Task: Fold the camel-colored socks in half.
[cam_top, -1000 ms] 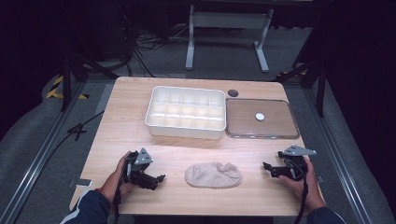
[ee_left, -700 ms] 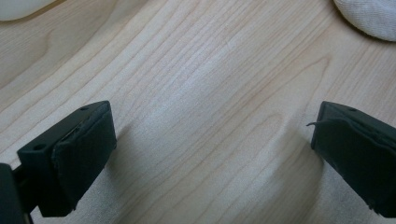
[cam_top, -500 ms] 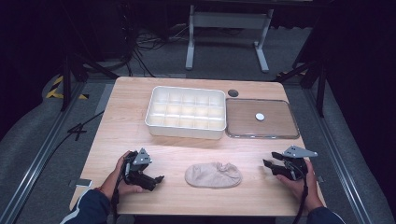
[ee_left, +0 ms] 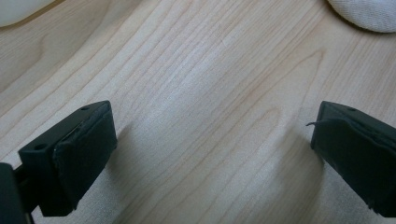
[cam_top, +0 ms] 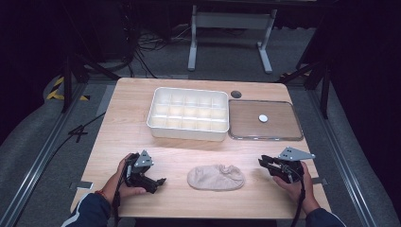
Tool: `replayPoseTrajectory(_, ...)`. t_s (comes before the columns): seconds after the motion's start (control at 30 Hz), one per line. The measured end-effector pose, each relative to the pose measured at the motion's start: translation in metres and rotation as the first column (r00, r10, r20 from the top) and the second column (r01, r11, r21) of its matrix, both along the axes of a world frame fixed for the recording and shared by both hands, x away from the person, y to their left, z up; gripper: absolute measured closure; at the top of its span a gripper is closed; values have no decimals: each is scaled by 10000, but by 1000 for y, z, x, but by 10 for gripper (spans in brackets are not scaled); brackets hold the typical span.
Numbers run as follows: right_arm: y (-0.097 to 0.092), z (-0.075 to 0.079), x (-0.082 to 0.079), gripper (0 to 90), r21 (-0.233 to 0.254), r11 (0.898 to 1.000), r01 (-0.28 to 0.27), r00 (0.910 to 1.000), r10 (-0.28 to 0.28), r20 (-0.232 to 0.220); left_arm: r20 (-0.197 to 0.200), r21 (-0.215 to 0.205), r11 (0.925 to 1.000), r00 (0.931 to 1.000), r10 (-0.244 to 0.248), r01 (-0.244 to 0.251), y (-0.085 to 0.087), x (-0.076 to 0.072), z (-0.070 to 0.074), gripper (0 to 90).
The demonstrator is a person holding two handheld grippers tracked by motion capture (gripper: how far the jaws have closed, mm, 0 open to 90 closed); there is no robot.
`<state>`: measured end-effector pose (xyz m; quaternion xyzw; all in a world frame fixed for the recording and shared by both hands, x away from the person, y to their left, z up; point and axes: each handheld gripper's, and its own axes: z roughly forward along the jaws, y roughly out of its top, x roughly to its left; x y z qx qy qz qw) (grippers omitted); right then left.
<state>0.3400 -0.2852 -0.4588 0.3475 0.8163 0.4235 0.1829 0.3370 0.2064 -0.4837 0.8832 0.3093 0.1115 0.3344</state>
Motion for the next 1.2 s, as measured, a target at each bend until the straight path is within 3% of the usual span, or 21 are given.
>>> replayPoseTrajectory(0.33, 30, 7, -8, 860, 116, 9943, -1058, 9940, 1055, 279, -8, -28, 10000, 10000, 81, -81, 0, -1, 0, 6)
replayPoseTrajectory(0.53, 52, 10, -11, 867, 83, 9847, -1738, 9843, 1734, 319, 12, -29, 9999, 9999, 131, -131, -1, -1, 0, 6)
replayPoseTrajectory(0.8, 99, 1, -11, 852, -268, 9479, -3175, 9482, 3178, 48, -5, -32, 9992, 9992, 405, -405, -2, -2, 0, 11)
replayPoseTrajectory(0.93, 114, -2, -11, 851, -379, 9336, -3563, 9344, 3561, -117, -15, -8, 9989, 9989, 475, -475, -3, -3, 3, 84)
replayPoseTrajectory(1.13, 130, -5, -9, 849, -336, 9280, -3711, 9283, 3699, -369, 14, -173, 9979, 9981, 624, -624, -7, -1, 5, 216)
replayPoseTrajectory(1.2, 135, -8, -9, 849, -465, 9251, -3769, 9259, 3749, -461, -65, -549, 9959, 9974, 723, -725, -9, 1, 7, 249)
